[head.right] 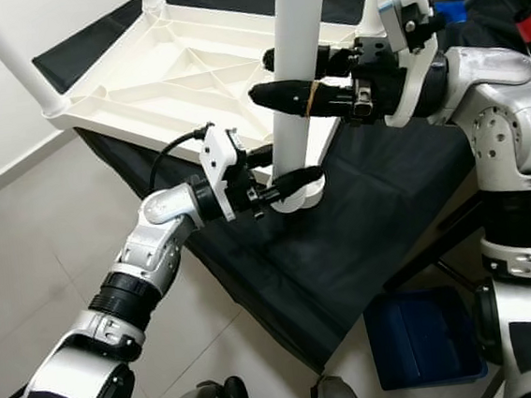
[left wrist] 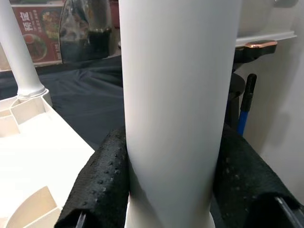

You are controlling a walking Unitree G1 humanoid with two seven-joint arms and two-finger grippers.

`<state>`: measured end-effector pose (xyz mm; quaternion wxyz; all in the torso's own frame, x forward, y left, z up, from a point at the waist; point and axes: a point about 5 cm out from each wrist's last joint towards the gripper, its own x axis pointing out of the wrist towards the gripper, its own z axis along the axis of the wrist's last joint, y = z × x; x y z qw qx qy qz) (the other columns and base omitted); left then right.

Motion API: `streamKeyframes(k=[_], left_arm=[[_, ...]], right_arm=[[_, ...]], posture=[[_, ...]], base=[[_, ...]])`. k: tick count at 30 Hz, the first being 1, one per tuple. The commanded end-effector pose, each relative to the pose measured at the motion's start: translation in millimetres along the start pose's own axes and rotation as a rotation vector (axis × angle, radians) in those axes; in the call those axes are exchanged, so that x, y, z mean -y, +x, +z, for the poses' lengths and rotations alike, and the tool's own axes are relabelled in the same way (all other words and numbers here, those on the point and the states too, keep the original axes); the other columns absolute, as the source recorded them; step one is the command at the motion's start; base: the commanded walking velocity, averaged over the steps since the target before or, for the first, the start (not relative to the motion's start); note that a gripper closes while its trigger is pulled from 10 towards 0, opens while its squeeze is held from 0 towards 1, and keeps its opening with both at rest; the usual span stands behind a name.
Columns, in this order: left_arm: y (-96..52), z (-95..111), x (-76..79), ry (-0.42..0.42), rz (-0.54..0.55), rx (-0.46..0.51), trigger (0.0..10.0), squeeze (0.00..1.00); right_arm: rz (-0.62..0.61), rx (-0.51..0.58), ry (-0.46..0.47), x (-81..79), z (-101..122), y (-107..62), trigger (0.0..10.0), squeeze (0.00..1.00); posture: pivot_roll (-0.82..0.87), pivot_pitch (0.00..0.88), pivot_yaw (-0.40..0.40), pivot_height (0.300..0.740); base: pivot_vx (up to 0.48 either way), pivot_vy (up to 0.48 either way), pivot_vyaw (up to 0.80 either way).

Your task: Building children table

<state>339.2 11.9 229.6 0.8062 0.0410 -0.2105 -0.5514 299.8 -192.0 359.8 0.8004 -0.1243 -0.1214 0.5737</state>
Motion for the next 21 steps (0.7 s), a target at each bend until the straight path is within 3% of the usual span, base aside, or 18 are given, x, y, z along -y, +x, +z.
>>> streamKeyframes(k=[1, 2, 5, 10, 12, 14, 17, 21], left_arm=[[-0.2, -2, 1.0, -0.022, -0.006, -0.006, 8.3, 0.0], [0.0, 1, -0.9, -0.034, -0.001, 0.002, 10.0, 1.0], [0.1, 3, -2.3, -0.042, 0.003, 0.009, 10.0, 1.0], [-14.5, 36, -17.1, -0.082, -0.011, 0.105, 10.0, 1.0], [-14.5, 36, -17.1, -0.082, -0.011, 0.105, 10.0, 1.0], [-31.4, 51, -19.6, -0.107, -0.047, 0.139, 10.0, 1.0], [-37.7, 56, -19.0, -0.115, -0.064, 0.146, 10.0, 1.0], [-71.4, 63, -14.4, -0.137, -0.07, 0.12, 10.0, 1.0]], right_arm=[[-0.019, 0.018, -0.065, 1.0, 10, 4.9, 0.0, 0.0], [-0.028, 0.022, -0.068, 2.3, 11, 5.3, 0.0, 0.0], [-0.035, 0.026, -0.07, 3.2, 12, 5.6, 0.0, 0.0], [-0.189, -0.007, -0.101, 19.0, 13, 7.5, 0.0, 0.0], [-0.189, -0.007, -0.101, 19.0, 13, 7.5, 0.0, 0.0], [-0.21, -0.033, -0.087, 23.8, 12, 7.0, 0.0, 0.0], [-0.209, -0.045, -0.084, 24.7, 11, 6.6, 0.0, 0.0], [-0.192, -0.097, -0.079, 25.6, 9, 5.2, 0.0, 0.0]], posture=[[-0.08, 0.201, 0.078, 0.74], [-0.08, 0.202, 0.077, 0.74], [-0.08, 0.202, 0.077, 0.74], [-0.09, 0.198, 0.076, 0.74], [-0.09, 0.198, 0.076, 0.74], [-0.08, 0.198, 0.072, 0.74], [-0.08, 0.198, 0.072, 0.74], [-0.08, 0.196, 0.065, 0.74]], base=[[0.0, 0.0, 0.0], [0.0, 0.0, 0.0], [0.0, 0.0, 0.0], [0.0, 0.0, 0.0], [0.0, 0.0, 0.0], [0.0, 0.0, 0.0], [0.0, 0.0, 0.0], [0.0, 0.0, 0.0]])
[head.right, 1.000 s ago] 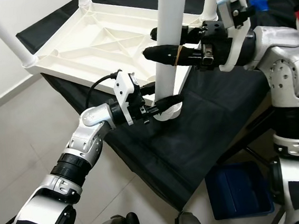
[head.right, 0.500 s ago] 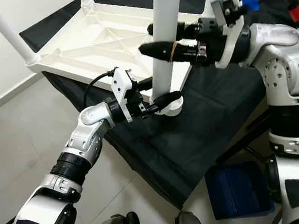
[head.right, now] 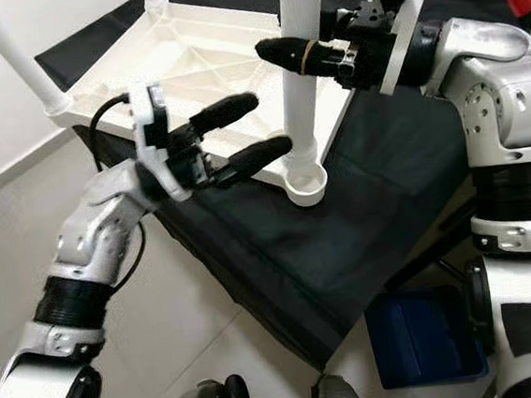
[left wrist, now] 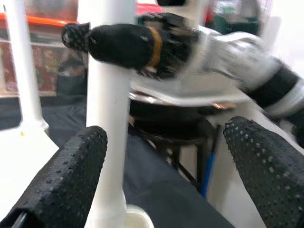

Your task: Building children table

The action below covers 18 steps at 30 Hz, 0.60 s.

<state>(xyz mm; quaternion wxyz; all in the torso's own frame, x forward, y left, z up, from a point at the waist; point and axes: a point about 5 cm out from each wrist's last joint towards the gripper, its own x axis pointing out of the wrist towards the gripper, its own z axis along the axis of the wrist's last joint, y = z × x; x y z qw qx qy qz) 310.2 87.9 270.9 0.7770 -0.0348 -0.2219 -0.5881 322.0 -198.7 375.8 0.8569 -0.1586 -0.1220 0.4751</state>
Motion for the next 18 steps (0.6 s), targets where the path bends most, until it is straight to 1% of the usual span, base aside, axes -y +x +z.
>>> streamKeyframes(k=[1, 2, 3, 4, 5, 6, 7, 8, 9, 10, 11, 13, 14, 17, 18], left_arm=[[-5.5, 2, 2.8, -0.015, -0.01, 0.002, 10.0, 1.0], [-13.3, 0, 4.9, -0.016, -0.004, -0.022, 10.0, 1.0], [-13.3, 0, 4.9, -0.016, -0.004, -0.022, 10.0, 1.0], [-21.3, -3, 6.6, -0.014, 0.01, -0.05, 10.0, 1.0], [-32.1, -7, 8.9, -0.019, 0.028, -0.086, 10.0, 0.88], [-32.1, -7, 8.9, -0.019, 0.028, -0.086, 10.0, 0.88], [-39.3, -10, 10.6, -0.024, 0.04, -0.112, 10.0, 0.88], [-39.3, -10, 10.6, -0.024, 0.04, -0.112, 10.0, 0.88], [-44.7, -10, 12.2, -0.034, 0.053, -0.13, 10.0, 0.64], [-52.1, -10, 13.6, -0.046, 0.077, -0.152, 10.0, 0.0], [-52.1, -10, 13.6, -0.046, 0.077, -0.152, 10.0, 0.0], [-64.2, -12, 15.5, -0.058, 0.124, -0.184, 10.0, 0.0], [-64.2, -12, 15.5, -0.058, 0.124, -0.184, 10.0, 0.0], [-78.8, -13, 23.3, -0.081, 0.148, -0.221, 10.0, 0.0], [-78.8, -13, 23.3, -0.081, 0.148, -0.221, 10.0, 0.0]], right_arm=[[0.023, -0.018, -0.016, -2.2, 2, 3.2, 0.0, 0.0], [0.026, -0.021, -0.009, -2.2, 2, 3.4, 0.0, 0.0], [0.026, -0.021, -0.009, -2.2, 2, 3.4, 0.0, 0.0], [0.026, -0.021, -0.002, -2.2, 2, 3.3, 0.0, 0.0], [0.035, -0.009, 0.01, -2.6, 3, 2.7, 0.0, 0.0], [0.035, -0.009, 0.01, -2.6, 3, 2.7, 0.0, 0.0], [0.04, -0.001, 0.019, -2.9, 4, 2.2, 0.0, 0.0], [0.04, -0.001, 0.019, -2.9, 4, 2.2, 0.0, 0.0], [0.045, 0.007, 0.02, -2.9, 5, 1.9, 0.0, 0.0], [0.065, 0.026, 0.028, -4.3, 7, 1.7, 0.0, 0.0], [0.065, 0.026, 0.028, -4.3, 7, 1.7, 0.0, 0.0], [0.096, 0.042, 0.037, -9.6, 7, 1.4, 0.0, 0.0], [0.096, 0.042, 0.037, -9.6, 7, 1.4, 0.0, 0.0], [0.082, 0.042, 0.048, -12.3, 4, -0.7, 0.0, 0.0], [0.082, 0.042, 0.048, -12.3, 4, -0.7, 0.0, 0.0]], posture=[[-0.08, 0.196, 0.065, 0.74], [-0.08, 0.195, 0.064, 0.74], [-0.08, 0.195, 0.064, 0.74], [-0.08, 0.195, 0.064, 0.74], [-0.08, 0.196, 0.062, 0.74], [-0.08, 0.196, 0.062, 0.74], [-0.08, 0.196, 0.062, 0.74], [-0.08, 0.196, 0.062, 0.74], [-0.08, 0.196, 0.062, 0.74], [-0.08, 0.196, 0.062, 0.74], [-0.08, 0.196, 0.062, 0.74], [-0.08, 0.195, 0.062, 0.74], [-0.08, 0.195, 0.062, 0.74], [-0.08, 0.196, 0.065, 0.74], [-0.08, 0.196, 0.065, 0.74]], base=[[0.0, 0.0, 0.0], [0.0, 0.0, 0.0], [0.0, 0.0, 0.0], [0.0, 0.0, 0.0], [0.0, 0.0, 0.0], [0.0, 0.0, 0.0], [0.0, 0.0, 0.0], [0.0, 0.0, 0.0], [0.0, 0.0, 0.0], [0.0, 0.0, 0.0], [0.0, 0.0, 0.0], [0.0, 0.0, 0.0], [0.0, 0.0, 0.0], [0.0, 0.0, 0.0], [0.0, 0.0, 0.0]])
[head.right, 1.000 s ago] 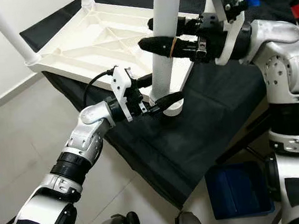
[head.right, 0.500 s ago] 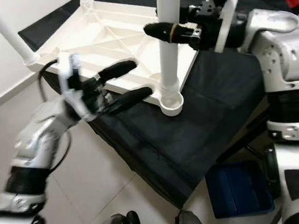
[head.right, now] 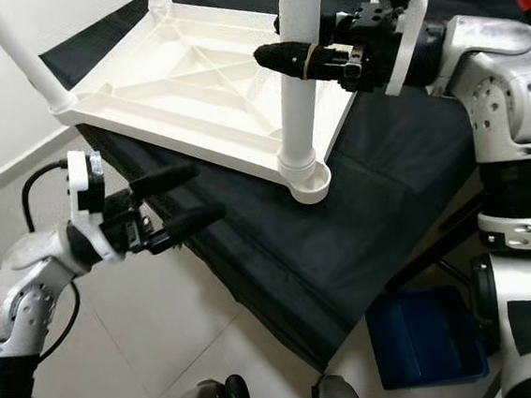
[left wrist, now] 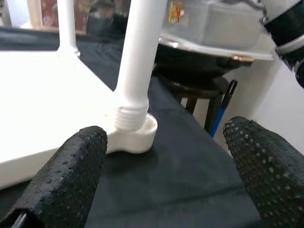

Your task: Building children table

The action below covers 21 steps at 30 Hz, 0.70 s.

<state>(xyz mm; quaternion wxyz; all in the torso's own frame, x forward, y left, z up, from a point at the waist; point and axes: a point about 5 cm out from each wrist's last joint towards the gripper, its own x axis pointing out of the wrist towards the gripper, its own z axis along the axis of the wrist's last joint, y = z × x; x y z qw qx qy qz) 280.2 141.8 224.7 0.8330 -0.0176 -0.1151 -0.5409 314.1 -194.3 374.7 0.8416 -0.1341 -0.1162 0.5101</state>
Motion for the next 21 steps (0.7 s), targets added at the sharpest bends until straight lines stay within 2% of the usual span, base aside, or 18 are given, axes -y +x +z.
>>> streamKeyframes(k=[1, 2, 4, 8, 10, 18, 21], left_arm=[[-9.1, 0, 2.4, -0.008, 0.01, -0.017, 10.0, 0.0], [-9.1, 0, 2.4, -0.008, 0.01, -0.017, 10.0, 0.0], [-20.2, -2, 5.4, -0.013, 0.014, -0.04, 10.0, 0.0], [-26.0, -3, 8.8, -0.021, 0.008, -0.06, 10.0, 0.0], [-31.4, -6, 15.6, -0.021, -0.008, -0.098, 10.0, 0.0], [-33.9, -9, 23.1, -0.011, -0.03, -0.134, 10.0, 0.0], [-30.1, -10, 26.0, -0.001, -0.036, -0.138, 10.0, 0.0]], right_arm=[[0.01, 0.013, -0.002, -4.0, 1, -0.4, 0.0, 0.0], [0.01, 0.013, -0.002, -4.0, 1, -0.4, 0.0, 0.0], [0.011, 0.007, 0.003, -6.2, -2, -1.9, 0.0, 0.0], [0.008, 0.002, 0.006, -7.1, -3, -2.7, 0.0, 0.0], [-0.001, -0.007, 0.008, -7.8, -5, -3.9, 0.0, 0.0], [-0.055, -0.021, -0.007, -2.8, -9, -7.3, 0.0, 0.0], [-0.11, -0.066, -0.008, 5.2, -16, -9.8, 0.0, 0.0]], posture=[[-0.07, 0.197, 0.067, 0.74], [-0.07, 0.197, 0.067, 0.74], [-0.07, 0.195, 0.073, 0.74], [-0.07, 0.195, 0.073, 0.74], [-0.06, 0.193, 0.074, 0.74], [-0.06, 0.19, 0.071, 0.74], [-0.07, 0.191, 0.071, 0.74]], base=[[0.0, 0.0, 0.0], [0.0, 0.0, 0.0], [0.0, 0.0, 0.0], [0.0, 0.0, 0.0], [0.0, 0.0, 0.0], [0.0, 0.0, 0.0], [0.0, 0.0, 0.0]])
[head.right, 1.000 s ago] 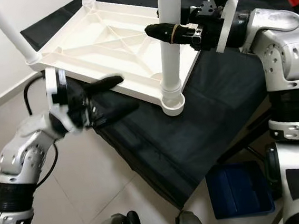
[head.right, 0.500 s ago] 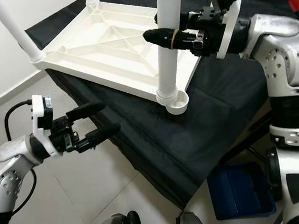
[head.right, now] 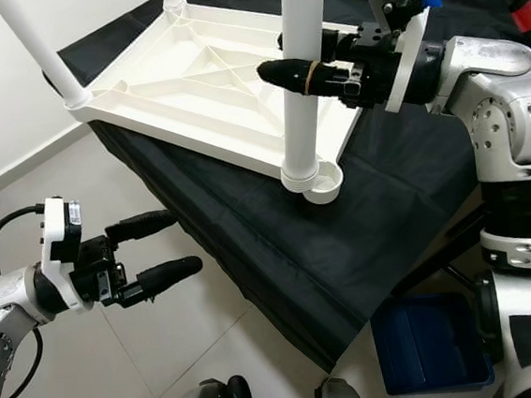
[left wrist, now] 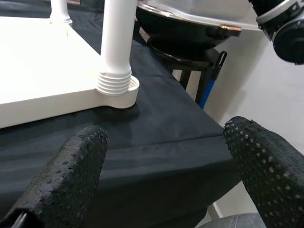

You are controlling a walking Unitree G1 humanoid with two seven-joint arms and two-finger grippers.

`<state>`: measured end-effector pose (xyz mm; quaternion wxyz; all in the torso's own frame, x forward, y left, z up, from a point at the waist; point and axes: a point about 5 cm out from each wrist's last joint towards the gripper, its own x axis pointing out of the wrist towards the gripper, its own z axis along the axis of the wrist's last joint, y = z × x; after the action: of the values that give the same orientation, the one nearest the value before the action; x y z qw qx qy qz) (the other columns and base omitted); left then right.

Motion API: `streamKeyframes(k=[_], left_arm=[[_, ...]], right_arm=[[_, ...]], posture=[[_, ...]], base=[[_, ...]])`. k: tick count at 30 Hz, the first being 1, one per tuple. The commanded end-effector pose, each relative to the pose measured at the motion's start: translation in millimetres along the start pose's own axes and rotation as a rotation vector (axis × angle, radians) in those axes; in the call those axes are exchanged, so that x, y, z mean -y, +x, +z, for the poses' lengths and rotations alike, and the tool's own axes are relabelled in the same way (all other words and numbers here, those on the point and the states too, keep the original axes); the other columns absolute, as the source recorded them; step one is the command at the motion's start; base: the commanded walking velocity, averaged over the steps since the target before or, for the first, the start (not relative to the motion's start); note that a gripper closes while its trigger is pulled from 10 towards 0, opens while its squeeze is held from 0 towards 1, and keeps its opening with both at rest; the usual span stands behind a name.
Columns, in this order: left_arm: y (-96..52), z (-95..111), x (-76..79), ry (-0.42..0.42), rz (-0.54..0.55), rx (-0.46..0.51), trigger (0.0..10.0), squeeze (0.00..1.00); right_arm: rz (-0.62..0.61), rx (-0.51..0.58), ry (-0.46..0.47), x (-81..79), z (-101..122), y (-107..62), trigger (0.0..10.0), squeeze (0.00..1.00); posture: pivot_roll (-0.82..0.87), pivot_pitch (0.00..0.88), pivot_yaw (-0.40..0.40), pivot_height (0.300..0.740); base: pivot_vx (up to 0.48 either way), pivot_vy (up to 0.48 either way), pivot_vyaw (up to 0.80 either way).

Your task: Building children table

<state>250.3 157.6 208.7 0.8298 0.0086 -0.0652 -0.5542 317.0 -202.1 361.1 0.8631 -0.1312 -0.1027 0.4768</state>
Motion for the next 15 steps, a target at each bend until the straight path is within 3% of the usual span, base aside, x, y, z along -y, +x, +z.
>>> streamKeyframes(k=[1, 15], left_arm=[[-0.5, -1.8, 4.0, 0.012, -0.005, -0.027, 10.0, 0.0], [3.8, 0.0, 7.2, 0.013, -0.01, -0.017, 10.0, 0.0]], right_arm=[[-0.036, -0.031, -0.025, 4.4, -1.3, -2.9, 0.0, 0.0], [-0.057, -0.041, -0.019, 6.8, -3.1, -7.5, 0.0, 0.0]], posture=[[-0.07, 0.191, 0.071, 0.74], [-0.07, 0.196, 0.071, 0.74]], base=[[0.0, 0.0, 0.0], [0.0, 0.0, 0.0]])
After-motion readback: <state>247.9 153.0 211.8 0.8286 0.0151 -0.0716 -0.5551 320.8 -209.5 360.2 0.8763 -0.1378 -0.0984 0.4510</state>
